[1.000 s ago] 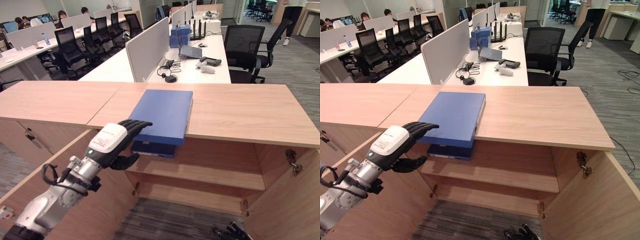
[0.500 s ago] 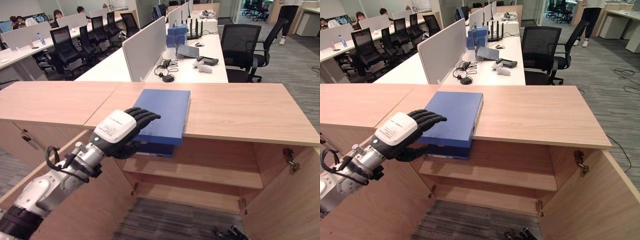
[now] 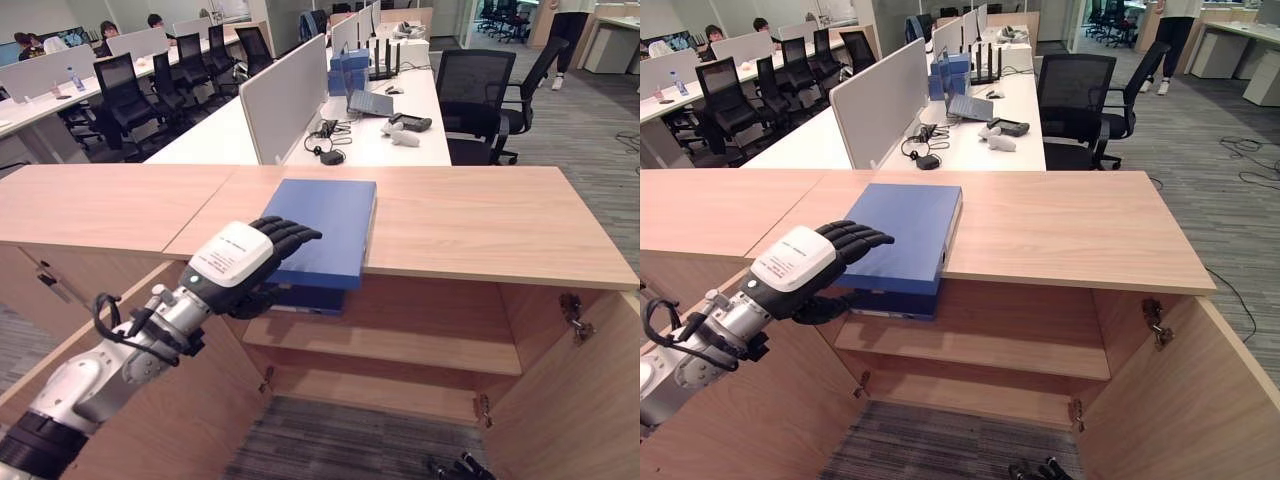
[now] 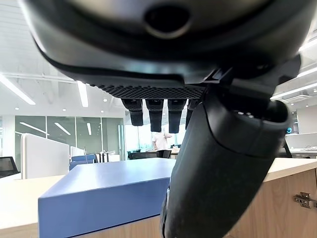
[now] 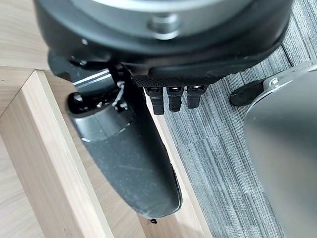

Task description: Put the empty folder in the office cabinet

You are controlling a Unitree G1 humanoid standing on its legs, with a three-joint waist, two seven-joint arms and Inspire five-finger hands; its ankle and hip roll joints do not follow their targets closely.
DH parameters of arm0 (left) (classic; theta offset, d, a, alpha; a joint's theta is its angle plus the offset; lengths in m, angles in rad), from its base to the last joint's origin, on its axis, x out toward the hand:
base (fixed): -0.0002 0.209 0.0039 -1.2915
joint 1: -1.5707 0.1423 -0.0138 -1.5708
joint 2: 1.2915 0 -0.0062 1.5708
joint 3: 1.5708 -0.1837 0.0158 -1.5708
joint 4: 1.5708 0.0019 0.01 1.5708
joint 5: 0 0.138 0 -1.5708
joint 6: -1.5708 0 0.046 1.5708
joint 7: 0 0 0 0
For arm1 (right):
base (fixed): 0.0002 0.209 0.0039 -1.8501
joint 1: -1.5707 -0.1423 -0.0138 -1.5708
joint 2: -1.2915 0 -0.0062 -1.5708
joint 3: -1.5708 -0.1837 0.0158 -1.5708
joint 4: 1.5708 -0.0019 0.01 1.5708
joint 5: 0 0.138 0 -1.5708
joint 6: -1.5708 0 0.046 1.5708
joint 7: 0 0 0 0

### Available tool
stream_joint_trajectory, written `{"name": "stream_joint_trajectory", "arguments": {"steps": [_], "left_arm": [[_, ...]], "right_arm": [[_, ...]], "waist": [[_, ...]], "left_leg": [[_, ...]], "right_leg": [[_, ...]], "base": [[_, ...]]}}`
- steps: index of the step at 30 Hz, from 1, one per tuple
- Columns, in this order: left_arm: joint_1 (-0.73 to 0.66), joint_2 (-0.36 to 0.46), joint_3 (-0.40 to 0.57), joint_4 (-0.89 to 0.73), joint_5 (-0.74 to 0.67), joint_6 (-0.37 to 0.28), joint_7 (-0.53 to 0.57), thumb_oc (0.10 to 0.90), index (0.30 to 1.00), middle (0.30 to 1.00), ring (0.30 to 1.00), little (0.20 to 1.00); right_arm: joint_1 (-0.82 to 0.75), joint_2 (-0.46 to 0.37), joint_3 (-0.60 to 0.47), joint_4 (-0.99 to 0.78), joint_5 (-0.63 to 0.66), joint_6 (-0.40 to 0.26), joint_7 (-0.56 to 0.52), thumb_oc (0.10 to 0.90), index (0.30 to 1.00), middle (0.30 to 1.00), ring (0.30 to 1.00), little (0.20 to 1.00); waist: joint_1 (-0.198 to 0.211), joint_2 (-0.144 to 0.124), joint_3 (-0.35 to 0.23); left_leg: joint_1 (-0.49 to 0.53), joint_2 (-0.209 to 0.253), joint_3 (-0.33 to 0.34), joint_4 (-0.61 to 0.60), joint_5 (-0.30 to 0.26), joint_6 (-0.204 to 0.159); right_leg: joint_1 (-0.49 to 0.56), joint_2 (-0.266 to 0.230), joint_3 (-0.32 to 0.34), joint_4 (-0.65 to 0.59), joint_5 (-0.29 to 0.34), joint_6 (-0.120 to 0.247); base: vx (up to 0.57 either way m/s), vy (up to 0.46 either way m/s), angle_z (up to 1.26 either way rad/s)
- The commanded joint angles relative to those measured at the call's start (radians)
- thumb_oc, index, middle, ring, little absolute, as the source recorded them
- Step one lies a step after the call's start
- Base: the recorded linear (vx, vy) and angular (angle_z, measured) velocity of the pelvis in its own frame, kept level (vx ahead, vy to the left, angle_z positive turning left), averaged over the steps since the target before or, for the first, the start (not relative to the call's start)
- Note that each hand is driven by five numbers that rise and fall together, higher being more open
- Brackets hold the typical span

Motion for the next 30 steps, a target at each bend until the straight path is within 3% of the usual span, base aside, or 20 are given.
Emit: {"name": "stream_joint_trajectory", "arguments": {"steps": [1,18,30], "left_arm": [[-0.181,0.005,0.032,0.001,-0.032,0.016,0.056,0.800,0.900,0.900,0.900,0.900],[-0.375,-0.052,-0.150,0.131,0.047,0.057,0.077,0.800,0.900,0.900,0.900,0.900],[-0.413,-0.075,-0.186,0.185,0.085,0.074,0.097,0.800,0.900,0.900,0.900,0.900]], "right_arm": [[-0.081,-0.005,-0.027,-0.020,0.021,-0.039,0.015,0.800,0.900,0.900,0.900,0.900],[-0.084,-0.014,-0.018,-0.014,0.022,-0.033,0.008,0.800,0.900,0.900,0.900,0.900],[-0.084,-0.016,-0.024,-0.008,0.030,-0.037,0.003,0.800,0.900,0.900,0.900,0.900]], "waist": [[-0.009,-0.033,0.013],[-0.033,-0.046,0.008],[-0.040,-0.051,0.006]], "left_leg": [[0.069,0.010,0.039,-0.002,-0.060,-0.049],[0.079,0.012,0.052,-0.002,-0.068,-0.046],[0.083,0.012,0.058,-0.002,-0.073,-0.044]], "right_leg": [[0.030,-0.043,0.044,0.001,-0.024,0.086],[0.036,-0.033,0.046,0.002,-0.028,0.084],[0.035,-0.032,0.049,0.006,-0.032,0.082]], "base": [[0.00,0.000,0.00],[0.00,0.000,0.00],[0.01,0.002,-0.02]]}}
